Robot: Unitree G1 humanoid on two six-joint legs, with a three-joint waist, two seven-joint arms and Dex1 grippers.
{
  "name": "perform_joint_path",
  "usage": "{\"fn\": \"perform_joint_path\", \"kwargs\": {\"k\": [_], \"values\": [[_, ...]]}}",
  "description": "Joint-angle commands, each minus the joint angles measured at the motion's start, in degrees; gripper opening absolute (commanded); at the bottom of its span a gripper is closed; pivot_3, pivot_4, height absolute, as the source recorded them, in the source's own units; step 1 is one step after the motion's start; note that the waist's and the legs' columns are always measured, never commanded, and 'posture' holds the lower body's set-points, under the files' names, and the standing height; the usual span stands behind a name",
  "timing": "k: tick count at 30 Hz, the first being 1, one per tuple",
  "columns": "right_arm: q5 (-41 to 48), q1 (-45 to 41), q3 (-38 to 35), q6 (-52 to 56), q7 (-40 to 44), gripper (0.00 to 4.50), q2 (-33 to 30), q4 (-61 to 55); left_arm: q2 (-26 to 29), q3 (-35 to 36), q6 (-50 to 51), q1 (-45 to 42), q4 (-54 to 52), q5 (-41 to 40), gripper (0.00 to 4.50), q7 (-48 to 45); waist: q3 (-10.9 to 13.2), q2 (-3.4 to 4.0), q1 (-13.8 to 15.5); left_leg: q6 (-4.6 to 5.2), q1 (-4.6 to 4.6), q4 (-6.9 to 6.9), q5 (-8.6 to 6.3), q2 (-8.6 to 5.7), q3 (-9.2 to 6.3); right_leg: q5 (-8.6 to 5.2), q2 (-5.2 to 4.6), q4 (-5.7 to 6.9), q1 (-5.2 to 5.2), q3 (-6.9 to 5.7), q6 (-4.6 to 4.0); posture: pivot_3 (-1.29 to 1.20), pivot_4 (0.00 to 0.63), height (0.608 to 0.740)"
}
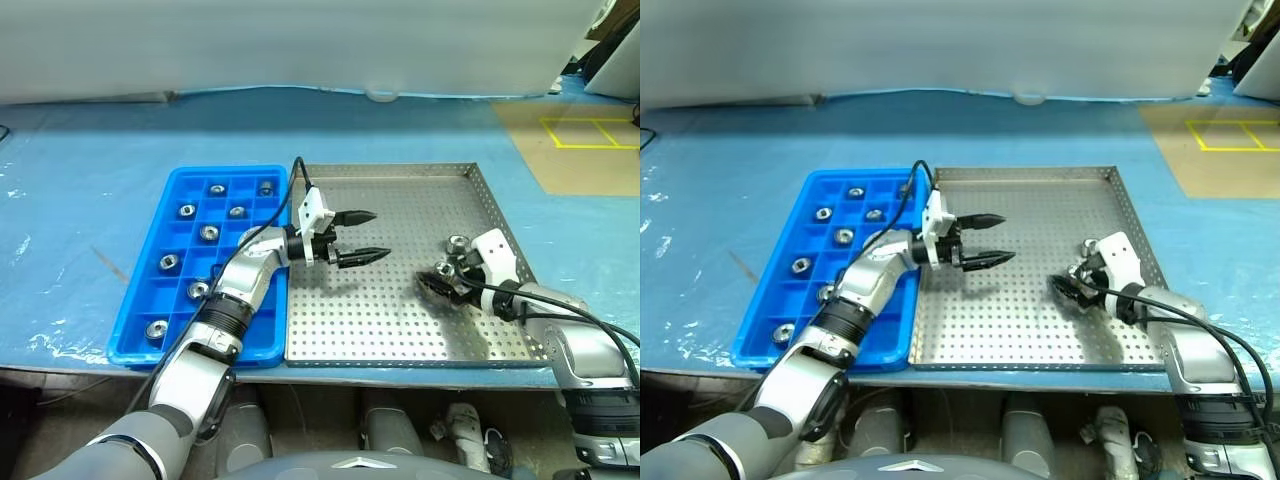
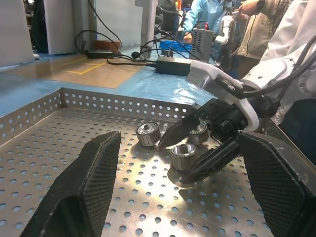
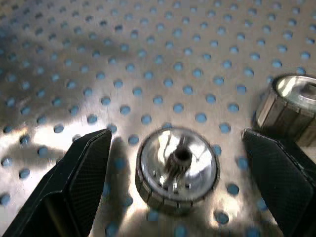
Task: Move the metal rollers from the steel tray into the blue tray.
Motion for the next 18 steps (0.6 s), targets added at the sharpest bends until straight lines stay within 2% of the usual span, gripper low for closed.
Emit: {"fn": "perform_joint_path", "kwargs": {"k": [1,7,8,13,18], "values": [[0.9,0.1,1.5,1.4,0.5,3.87,0.4,-1.4,0.7,-0.2,0.4,0.3,-3.1,-0.2,3.98,-1.2,0.0,-0.01,0.0,0.0,0.0,0.0,0.0,0.01,0.0,0.0,0.0,0.0,0.0,0.0,0.0,-0.3,0.15,0.74],[3.0,-3.4,1.5,1.2,1.9,1.78,1.2,-1.5,2.2,0.3,1.5,1.5,-5.5,-0.5,3.98,-0.7,0.0,-0.02,0.0,-0.01,0.0,0.01,0.0,0.0,0.0,-0.04,-0.01,0.01,0.0,0.0,0.06,-0.27,0.15,0.74],[3.0,-4.1,1.6,0.5,2.1,1.66,1.4,-1.2,2.4,0.4,1.7,1.8,-6.1,-0.5,3.98,-0.5,0.0,-0.02,0.1,-0.01,0.0,-0.02,0.0,0.01,0.0,-0.03,-0.01,0.01,-0.02,0.0,0.05,-0.26,0.15,0.74],[5.1,-11.7,3.5,-4.2,5.5,1.66,5.4,0.6,4.3,1.8,4.6,5.9,-13.5,-1.8,3.98,2.7,0.0,-0.02,0.0,-0.02,-0.05,-0.11,0.01,0.02,0.02,-0.01,0.01,0.01,-0.14,0.0,0.01,-0.17,0.15,0.74],[5.0,-19.8,8.4,-6.2,10.9,1.66,8.1,6.3,7.5,4.8,8.4,12.0,-23.2,-3.3,3.98,7.9,0.0,-0.03,0.9,-0.04,-0.03,-0.24,0.02,0.05,0.02,-0.02,0.01,0.02,-0.13,-0.07,-0.02,-0.02,0.15,0.74]]}}
